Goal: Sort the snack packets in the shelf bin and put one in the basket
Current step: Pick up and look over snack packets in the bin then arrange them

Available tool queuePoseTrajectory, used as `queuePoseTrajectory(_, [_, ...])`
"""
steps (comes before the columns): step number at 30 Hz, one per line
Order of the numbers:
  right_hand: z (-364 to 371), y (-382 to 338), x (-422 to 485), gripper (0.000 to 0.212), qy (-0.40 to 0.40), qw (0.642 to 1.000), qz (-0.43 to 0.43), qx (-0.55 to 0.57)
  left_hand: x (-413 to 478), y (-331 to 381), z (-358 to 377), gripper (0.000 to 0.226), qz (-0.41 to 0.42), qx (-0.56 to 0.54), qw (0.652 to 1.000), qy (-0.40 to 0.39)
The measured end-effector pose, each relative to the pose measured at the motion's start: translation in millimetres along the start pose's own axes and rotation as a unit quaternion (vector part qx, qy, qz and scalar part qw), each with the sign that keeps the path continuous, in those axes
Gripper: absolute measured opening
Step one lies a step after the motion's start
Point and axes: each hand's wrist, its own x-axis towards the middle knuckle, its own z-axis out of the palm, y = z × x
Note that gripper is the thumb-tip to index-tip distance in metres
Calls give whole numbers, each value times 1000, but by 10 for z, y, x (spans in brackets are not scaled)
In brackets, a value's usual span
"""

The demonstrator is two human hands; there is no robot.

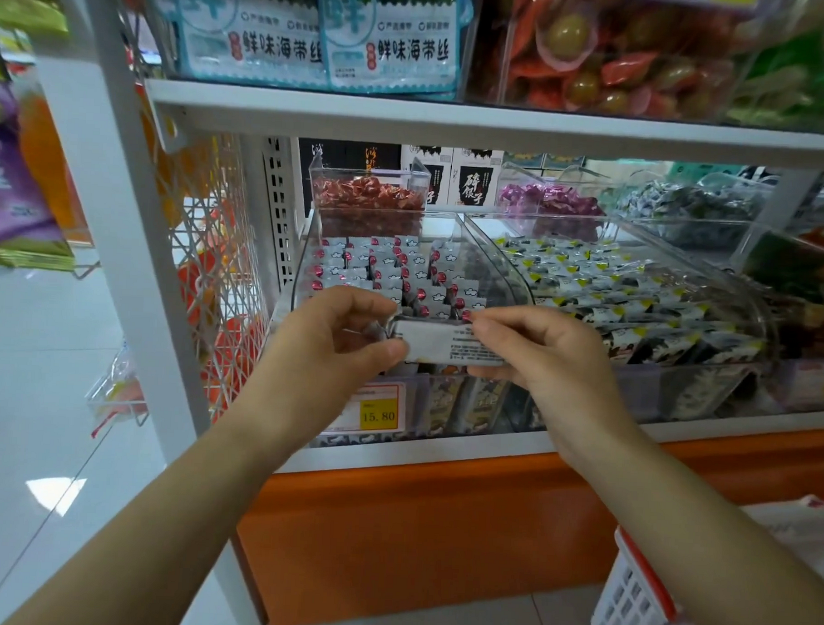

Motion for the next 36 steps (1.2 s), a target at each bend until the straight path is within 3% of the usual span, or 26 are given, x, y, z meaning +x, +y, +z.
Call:
queuePoseTrajectory(8, [-13,-5,8,20,43,997,-17,-54,-7,28,27,29,26,63,997,-28])
queuePoseTrajectory(14, [18,-21,-40,17,15,988,-74,-132,12,23,13,4,-33,-7,999,-18])
queuePoseTrajectory(19, [41,-33,-55,17,-4,985,-108,-137,33,20,-51,21,-13,57,998,11])
queuePoseTrajectory(25, [65,-26,-49,20,-15,986,-113,-126,32,15,-71,20,17,126,991,32])
queuePoseTrajectory(29, [58,-4,-49,17,-7,993,-69,-90,21,10,-39,22,37,137,989,38])
queuePoseTrajectory(33, [41,19,-19,20,25,1000,-7,-16,-12,20,34,15,54,134,990,-6])
queuePoseTrajectory(36, [42,38,22,16,31,996,43,68,-13,0,81,43,67,145,987,-27])
